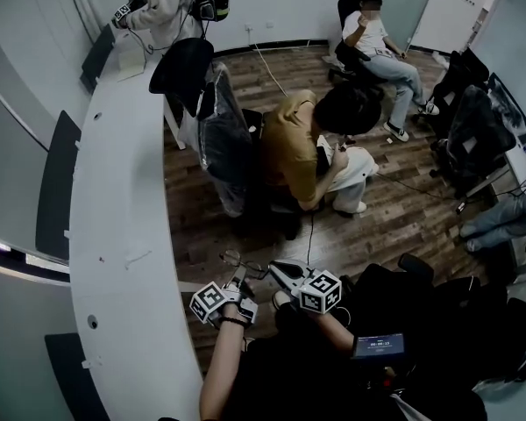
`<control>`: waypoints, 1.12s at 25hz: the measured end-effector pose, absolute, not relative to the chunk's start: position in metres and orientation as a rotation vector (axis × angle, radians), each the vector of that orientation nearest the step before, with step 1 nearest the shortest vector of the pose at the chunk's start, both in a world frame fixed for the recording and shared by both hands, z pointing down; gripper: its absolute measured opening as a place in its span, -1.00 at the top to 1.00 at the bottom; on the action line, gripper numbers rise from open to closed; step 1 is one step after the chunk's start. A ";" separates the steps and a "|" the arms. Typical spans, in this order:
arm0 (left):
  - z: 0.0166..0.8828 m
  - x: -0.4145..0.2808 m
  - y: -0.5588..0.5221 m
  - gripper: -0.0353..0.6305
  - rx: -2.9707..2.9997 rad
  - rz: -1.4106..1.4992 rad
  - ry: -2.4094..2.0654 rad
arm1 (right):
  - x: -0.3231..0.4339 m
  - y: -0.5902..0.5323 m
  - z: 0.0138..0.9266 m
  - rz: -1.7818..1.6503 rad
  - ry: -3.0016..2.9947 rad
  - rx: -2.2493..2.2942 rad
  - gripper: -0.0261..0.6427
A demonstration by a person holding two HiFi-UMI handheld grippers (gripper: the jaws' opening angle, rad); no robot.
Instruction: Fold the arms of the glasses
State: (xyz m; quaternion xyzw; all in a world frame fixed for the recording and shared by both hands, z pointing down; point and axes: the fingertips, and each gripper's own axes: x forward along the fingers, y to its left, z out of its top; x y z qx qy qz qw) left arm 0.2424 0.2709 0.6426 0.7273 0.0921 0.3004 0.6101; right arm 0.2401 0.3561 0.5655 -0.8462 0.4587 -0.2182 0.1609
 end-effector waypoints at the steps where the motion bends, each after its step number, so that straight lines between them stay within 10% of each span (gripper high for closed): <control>1: 0.643 0.242 0.270 0.81 1.679 0.691 0.210 | 0.240 0.356 0.566 -0.625 1.313 -2.415 0.88; 28: 0.643 0.246 0.267 0.81 1.681 0.667 0.213 | 0.238 0.363 0.568 -0.624 1.306 -2.388 0.88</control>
